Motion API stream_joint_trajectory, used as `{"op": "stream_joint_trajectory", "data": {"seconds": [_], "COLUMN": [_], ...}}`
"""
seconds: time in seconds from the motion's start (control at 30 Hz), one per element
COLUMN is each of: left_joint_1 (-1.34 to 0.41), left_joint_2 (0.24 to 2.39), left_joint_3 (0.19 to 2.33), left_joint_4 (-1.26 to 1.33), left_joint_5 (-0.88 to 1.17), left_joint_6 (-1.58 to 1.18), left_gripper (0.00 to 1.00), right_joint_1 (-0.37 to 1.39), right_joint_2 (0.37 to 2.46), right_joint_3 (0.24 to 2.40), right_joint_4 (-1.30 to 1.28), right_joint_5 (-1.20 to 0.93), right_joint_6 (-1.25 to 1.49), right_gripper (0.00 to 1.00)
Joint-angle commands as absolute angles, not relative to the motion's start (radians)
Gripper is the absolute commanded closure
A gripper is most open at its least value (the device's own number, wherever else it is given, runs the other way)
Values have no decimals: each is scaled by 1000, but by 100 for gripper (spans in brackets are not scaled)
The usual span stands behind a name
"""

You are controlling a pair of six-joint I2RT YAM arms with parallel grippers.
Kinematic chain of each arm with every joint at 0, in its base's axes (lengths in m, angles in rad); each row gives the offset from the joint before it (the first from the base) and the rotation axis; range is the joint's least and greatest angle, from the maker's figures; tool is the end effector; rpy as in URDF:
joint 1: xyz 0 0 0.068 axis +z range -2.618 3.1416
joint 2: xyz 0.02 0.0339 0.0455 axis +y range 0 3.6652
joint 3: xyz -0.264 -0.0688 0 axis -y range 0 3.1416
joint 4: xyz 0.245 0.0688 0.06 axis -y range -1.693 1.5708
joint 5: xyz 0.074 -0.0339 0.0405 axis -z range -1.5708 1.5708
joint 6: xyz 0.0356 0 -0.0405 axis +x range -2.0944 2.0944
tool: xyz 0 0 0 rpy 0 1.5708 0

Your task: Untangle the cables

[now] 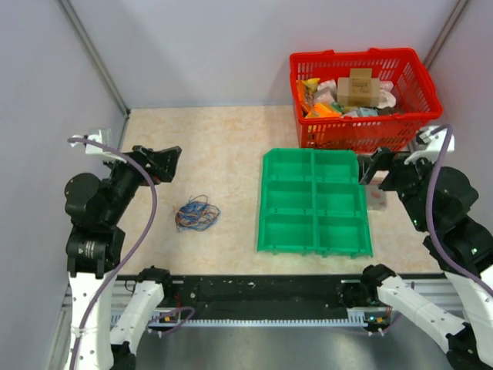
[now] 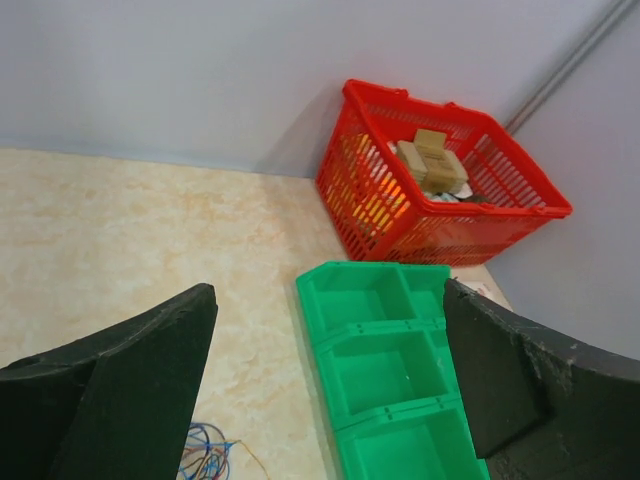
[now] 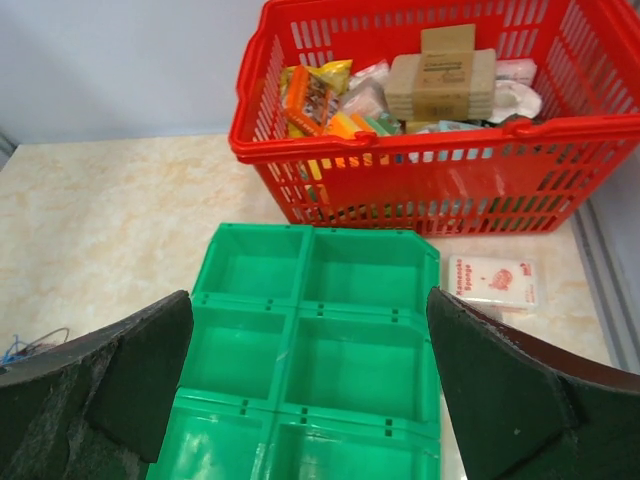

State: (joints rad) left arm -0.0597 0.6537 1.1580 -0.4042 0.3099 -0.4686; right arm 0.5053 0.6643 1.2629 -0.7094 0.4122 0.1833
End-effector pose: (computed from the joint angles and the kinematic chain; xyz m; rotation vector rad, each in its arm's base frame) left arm 0.1025 -0.0170 0.4557 -0.0505 1.5090 -0.6538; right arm 0.0828 0.0295 0.4521 0.0401 1.6747 0.1733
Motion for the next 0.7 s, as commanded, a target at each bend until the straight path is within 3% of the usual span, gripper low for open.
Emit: {"op": "stream_joint_trajectory", "data": {"seconds": [0.0,0.1,0.2,0.4,0.53,0.67], "left_joint_1": [-54,-52,-49,-40,-38,-38], "left_joint_2": [753,814,838,880,977,1017], "left_joint_3": [1138,1068,952,631,557,517], "left_joint_4": [-604,-719,-781,-550,-462,-384], "left_joint_5": [105,-149,-262,-66,-43,-15], "left_joint_6": [-483,-608,-776,-1009,-1072,-1107], "left_gripper": [1,2,2,2,3,5], "right_joint_1": [497,499,515,802,963,1014], "right_joint_2": [747,802,860,969,1067,1123], "right_joint_3": [1240,1203,1131,1003,1003,985], "right_joint_4": [-693,-660,-577,-333,-275,-227], "right_joint_5": [269,71,-110,-132,-55,-54], "right_joint_6": [230,290,369,466,479,505], "right_gripper": [1,1,1,1,1,1]}}
